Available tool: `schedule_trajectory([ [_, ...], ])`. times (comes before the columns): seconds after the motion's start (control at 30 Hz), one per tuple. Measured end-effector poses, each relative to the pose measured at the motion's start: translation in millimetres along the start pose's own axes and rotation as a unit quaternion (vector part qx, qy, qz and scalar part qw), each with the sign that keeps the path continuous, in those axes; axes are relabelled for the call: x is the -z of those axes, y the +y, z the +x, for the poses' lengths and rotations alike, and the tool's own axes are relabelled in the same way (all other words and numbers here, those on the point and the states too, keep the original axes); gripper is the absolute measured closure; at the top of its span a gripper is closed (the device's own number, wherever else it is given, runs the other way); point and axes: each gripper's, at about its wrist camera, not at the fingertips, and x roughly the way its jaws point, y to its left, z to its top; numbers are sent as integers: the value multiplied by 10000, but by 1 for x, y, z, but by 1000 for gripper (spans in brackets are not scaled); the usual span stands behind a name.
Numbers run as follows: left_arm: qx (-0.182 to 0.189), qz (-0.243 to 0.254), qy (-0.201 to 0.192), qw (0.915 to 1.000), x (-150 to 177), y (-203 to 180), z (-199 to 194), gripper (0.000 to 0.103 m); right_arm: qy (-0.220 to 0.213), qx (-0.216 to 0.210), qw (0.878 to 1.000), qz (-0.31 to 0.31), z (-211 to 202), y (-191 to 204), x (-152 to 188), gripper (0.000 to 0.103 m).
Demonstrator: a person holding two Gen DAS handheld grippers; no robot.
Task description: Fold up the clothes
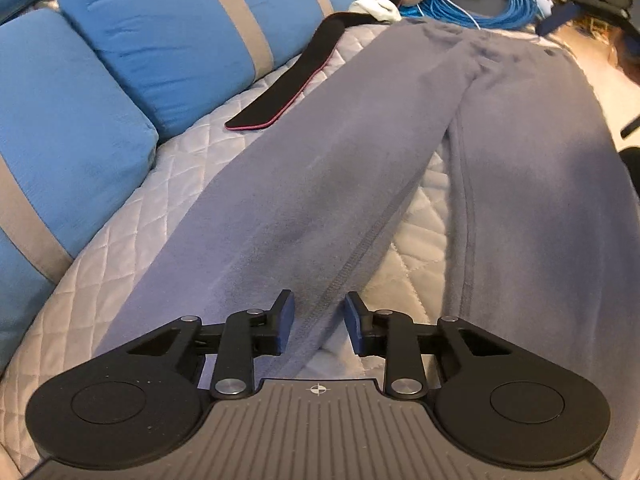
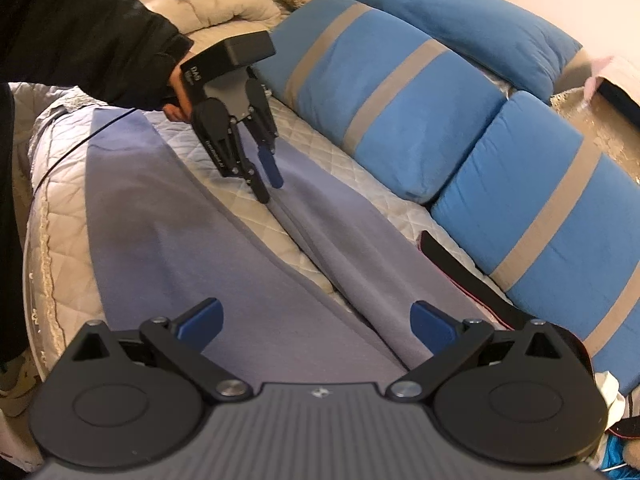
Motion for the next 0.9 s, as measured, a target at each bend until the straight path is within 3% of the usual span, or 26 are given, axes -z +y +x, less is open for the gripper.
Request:
schedule_trajectory([
  [0.13, -12, 36, 93, 9999, -1, -3, 2, 79, 39, 13, 10000, 82, 2, -2, 2, 0],
  [0.23, -119, 26, 140, 9998, -4, -8, 2, 95, 53, 3, 9999, 122, 2, -2, 3, 0],
  [0.27, -261, 60, 136, 9995, -5, -11, 0, 99, 68, 7, 9999, 128, 3, -2, 3, 0],
  [0.43, -1041, 191, 21, 9944, -8, -34, -14, 100, 146, 55, 9998, 150, 8, -2, 6, 0],
  [0.7, -2379, 512, -444, 9689, -1, -82, -38, 100, 312, 345, 9979, 454, 34, -17, 19, 0],
  [0.9, -2871, 759, -531, 9534, -1, -97, -42, 100, 400, 707, 9940, 738, 55, -40, 21, 0],
])
